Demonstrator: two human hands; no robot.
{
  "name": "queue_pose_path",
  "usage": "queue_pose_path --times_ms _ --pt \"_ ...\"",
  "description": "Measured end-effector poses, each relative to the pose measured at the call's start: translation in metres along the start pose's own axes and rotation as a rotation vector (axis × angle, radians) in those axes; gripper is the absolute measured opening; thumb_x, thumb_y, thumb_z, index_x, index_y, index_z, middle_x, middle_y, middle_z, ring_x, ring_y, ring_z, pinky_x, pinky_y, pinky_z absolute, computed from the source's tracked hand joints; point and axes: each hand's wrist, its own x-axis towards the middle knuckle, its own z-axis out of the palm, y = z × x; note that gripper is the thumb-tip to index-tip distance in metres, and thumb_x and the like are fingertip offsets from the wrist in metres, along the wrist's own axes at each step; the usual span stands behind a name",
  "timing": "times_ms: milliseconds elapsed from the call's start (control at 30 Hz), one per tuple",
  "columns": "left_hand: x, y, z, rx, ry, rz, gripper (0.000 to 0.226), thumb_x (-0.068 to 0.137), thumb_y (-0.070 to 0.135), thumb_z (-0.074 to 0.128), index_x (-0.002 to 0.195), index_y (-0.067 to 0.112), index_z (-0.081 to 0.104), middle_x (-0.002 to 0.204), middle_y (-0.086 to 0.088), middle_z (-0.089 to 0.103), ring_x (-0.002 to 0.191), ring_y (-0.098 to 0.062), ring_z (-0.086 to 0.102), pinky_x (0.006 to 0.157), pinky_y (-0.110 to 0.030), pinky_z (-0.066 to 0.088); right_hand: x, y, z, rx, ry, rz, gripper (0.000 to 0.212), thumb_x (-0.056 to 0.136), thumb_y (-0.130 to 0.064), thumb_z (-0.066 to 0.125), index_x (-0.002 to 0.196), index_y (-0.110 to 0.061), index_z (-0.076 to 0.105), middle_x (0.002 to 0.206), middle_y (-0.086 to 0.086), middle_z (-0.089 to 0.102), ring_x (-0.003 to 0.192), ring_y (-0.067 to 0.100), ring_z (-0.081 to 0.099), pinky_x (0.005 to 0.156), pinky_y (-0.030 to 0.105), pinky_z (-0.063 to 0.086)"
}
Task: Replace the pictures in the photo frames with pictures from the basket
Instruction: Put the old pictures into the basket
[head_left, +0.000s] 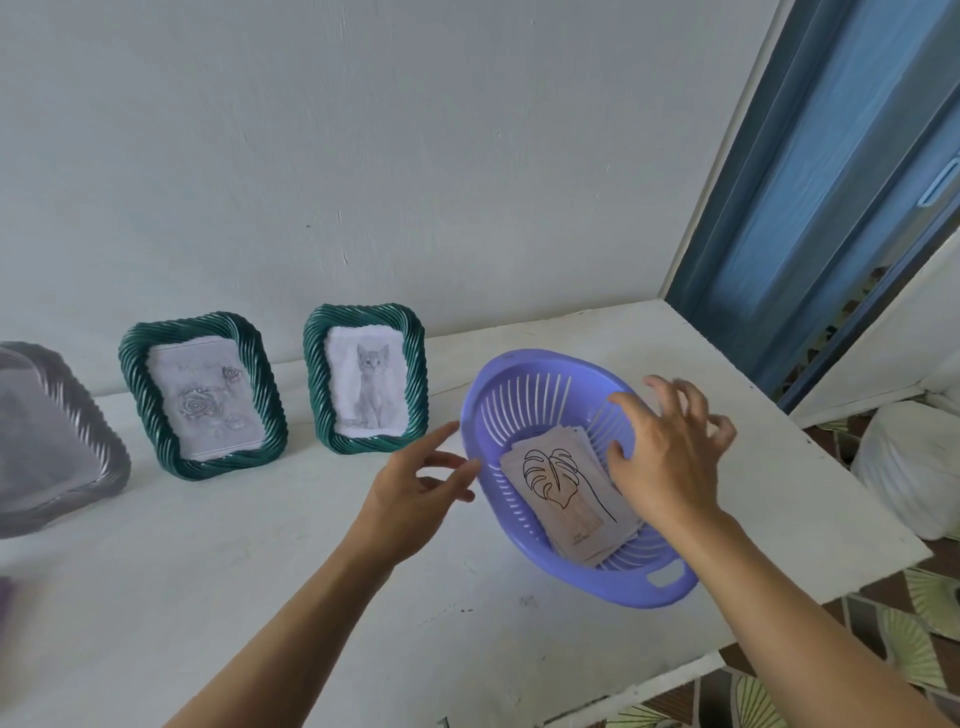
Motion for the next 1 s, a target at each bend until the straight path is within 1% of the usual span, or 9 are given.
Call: queue_pose_path --times_ms 100,267,433,533,633,733,867,933,1000 --pt "0.002 0.005 0.015 0.039 -0.035 0.027 0.061 0.091 0.033 0.069 0.146 0.033 0.042 0.100 0.008 0.070 0.076 -0.010 0.073 0.062 -0.015 0.049 0.007 0.005 0.000 0.148 -0.260 0.159 0.051 0.089 -0.025 0.063 0.138 -0.028 0.048 0.140 0.007 0.047 0.121 0.034 0.050 0.095 0.046 0.038" --pt "0.002 -0.001 0.013 0.051 0.009 0.030 0.066 0.093 0.022 0.069 0.150 0.031 0.038 0.095 0.005 0.067 0.068 -0.012 0.071 0.058 -0.017 0.049 0.011 0.005 -0.004 0.332 -0.308 0.135 0.055 0.091 -0.015 0.061 0.144 -0.022 0.047 0.140 0.006 0.050 0.113 0.029 0.058 0.088 0.035 0.044" --pt "-0.004 -0.006 0.001 0.052 0.036 -0.001 0.065 0.094 0.021 0.066 0.150 0.034 0.038 0.096 0.007 0.065 0.070 -0.014 0.072 0.058 -0.017 0.048 0.008 0.009 -0.001 0.446 -0.327 0.059 0.055 0.091 -0.006 0.056 0.139 -0.030 0.051 0.135 0.000 0.053 0.099 0.021 0.062 0.081 0.031 0.048" --pt "-0.010 -0.008 -0.004 0.057 0.054 0.005 0.061 0.094 0.024 0.066 0.146 0.040 0.039 0.100 0.008 0.065 0.071 -0.013 0.072 0.058 -0.018 0.049 0.008 0.011 -0.001 0.698 -0.383 0.130 0.055 0.089 0.002 0.049 0.123 -0.041 0.059 0.107 0.004 0.061 0.056 0.012 0.051 0.055 0.020 0.042" --pt "-0.013 -0.012 -0.004 0.059 0.061 0.047 0.048 0.094 0.027 0.065 0.136 0.042 0.048 0.105 0.002 0.064 0.073 -0.016 0.073 0.060 -0.023 0.054 0.009 0.007 -0.003 0.860 -0.432 0.224 0.058 0.090 0.003 0.044 0.109 -0.049 0.062 0.101 0.019 0.062 0.063 0.020 0.043 0.059 0.031 0.040" --pt "-0.011 -0.017 -0.003 0.027 0.063 0.039 0.043 0.095 0.029 0.064 0.133 0.043 0.051 0.107 0.000 0.063 0.081 -0.020 0.073 0.070 -0.032 0.058 0.009 0.005 -0.004 0.899 -0.455 0.247 0.057 0.090 0.003 0.043 0.107 -0.048 0.063 0.107 0.018 0.062 0.073 0.022 0.045 0.067 0.034 0.039" --pt "-0.009 -0.016 -0.003 -0.032 0.057 0.012 0.041 0.096 0.026 0.062 0.132 0.043 0.053 0.107 0.000 0.063 0.086 -0.020 0.072 0.062 -0.016 0.054 0.009 0.002 -0.003 0.855 -0.419 0.250 0.056 0.088 0.005 0.042 0.106 -0.044 0.062 0.095 0.022 0.059 0.063 0.020 0.044 0.059 0.031 0.039" --pt "-0.009 -0.015 -0.003 -0.063 0.055 0.009 0.041 0.096 0.025 0.062 0.133 0.041 0.053 0.107 -0.001 0.064 0.086 -0.020 0.072 0.059 -0.012 0.052 0.008 0.001 -0.003 0.782 -0.392 0.206 0.051 0.090 0.003 0.042 0.112 -0.039 0.061 0.079 0.012 0.056 0.047 0.010 0.040 0.049 0.024 0.037" --pt "-0.011 -0.013 -0.004 -0.080 0.046 0.006 0.042 0.097 0.024 0.062 0.135 0.039 0.053 0.107 0.000 0.064 0.086 -0.019 0.072 0.060 -0.012 0.051 0.006 -0.003 -0.005 0.661 -0.350 0.111 0.044 0.093 -0.003 0.048 0.124 -0.032 0.058 0.087 0.002 0.059 0.049 0.005 0.047 0.053 0.023 0.040"
